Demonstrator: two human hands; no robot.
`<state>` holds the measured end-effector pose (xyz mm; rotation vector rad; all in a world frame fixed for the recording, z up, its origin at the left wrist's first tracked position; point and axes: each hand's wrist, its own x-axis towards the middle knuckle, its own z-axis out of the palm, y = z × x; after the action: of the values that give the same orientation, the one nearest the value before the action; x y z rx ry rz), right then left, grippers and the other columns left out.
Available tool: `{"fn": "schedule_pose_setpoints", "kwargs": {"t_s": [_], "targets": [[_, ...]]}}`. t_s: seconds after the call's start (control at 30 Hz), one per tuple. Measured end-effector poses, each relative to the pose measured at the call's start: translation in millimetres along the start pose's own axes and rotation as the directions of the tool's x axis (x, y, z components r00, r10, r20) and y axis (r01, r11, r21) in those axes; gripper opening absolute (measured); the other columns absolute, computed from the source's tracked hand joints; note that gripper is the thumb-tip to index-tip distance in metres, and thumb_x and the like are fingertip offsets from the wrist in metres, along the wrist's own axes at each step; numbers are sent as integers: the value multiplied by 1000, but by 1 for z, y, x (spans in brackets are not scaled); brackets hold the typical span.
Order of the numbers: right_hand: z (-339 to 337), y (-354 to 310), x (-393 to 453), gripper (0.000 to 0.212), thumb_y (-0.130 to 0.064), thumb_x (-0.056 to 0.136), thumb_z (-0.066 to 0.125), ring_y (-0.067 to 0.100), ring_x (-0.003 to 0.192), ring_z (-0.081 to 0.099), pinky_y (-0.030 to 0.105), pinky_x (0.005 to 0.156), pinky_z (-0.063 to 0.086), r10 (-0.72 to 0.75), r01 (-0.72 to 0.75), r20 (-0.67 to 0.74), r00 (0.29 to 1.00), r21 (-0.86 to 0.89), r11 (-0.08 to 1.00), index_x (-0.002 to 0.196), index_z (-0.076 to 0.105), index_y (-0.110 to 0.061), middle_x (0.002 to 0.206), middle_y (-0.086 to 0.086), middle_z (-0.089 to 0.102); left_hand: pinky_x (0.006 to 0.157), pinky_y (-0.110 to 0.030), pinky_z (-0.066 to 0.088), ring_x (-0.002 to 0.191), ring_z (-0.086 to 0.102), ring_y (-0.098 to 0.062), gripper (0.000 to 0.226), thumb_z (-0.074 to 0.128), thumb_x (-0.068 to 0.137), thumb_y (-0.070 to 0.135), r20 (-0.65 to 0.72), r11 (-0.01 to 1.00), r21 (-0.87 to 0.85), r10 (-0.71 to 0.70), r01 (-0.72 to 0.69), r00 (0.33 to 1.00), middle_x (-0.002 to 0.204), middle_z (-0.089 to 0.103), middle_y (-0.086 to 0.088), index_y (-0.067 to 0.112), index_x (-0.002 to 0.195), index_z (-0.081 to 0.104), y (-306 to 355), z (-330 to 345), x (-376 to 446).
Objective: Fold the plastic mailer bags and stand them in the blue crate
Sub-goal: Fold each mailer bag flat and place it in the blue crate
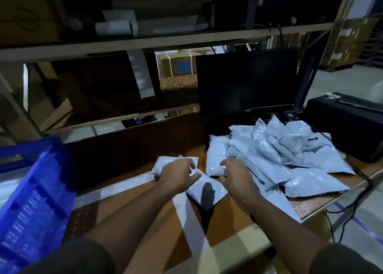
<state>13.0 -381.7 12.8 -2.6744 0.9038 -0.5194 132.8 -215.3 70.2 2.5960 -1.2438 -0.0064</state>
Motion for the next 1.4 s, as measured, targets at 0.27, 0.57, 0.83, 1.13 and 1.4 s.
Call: {"fn": "schedule_pose_setpoints", "kwargs": {"t_s": [0.27,0.57,0.83,1.13,1.4], "targets": [[33,20,17,50,-9,89,66,17,111,54,33,76,58,-101,101,4,995,-60,993,131,53,-33,124,-4,49,74,-29,55,93,66,-10,37,60,93,57,-16,986,-42,-161,160,987,112,72,10,29,117,66,6,28,-5],[21,8,16,43,-13,88,73,18,107,59,32,81,57,-109,112,-47,993,63,992,128,62,-26,121,-2,61,66,-21,53,86,65,-5,32,62,95,54,-47,961,-149,-244,235,969,108,73,12,31,116,67,-13,33,-18],[-2,-35,-24,36,6,84,61,11,102,55,23,79,48,-304,387,-302,904,268,882,107,70,-20,104,-7,64,85,-42,59,100,64,-12,52,65,90,60,-129,682,-671,-495,292,859,117,65,7,29,130,53,-44,21,-28],[14,-55,-74,40,5,85,57,4,105,59,15,84,48,-513,411,37,858,550,727,97,68,-32,105,-18,64,85,-39,55,110,61,-27,92,77,89,37,100,152,-916,-809,371,579,147,47,-5,21,159,20,-105,24,-90],[30,-60,-82,34,-2,88,57,4,100,61,32,87,53,-497,402,97,862,466,788,94,69,-33,106,-12,65,69,-36,54,88,66,-19,42,82,80,46,85,322,-796,-778,512,623,103,68,-3,19,106,62,-136,36,-172]]}}
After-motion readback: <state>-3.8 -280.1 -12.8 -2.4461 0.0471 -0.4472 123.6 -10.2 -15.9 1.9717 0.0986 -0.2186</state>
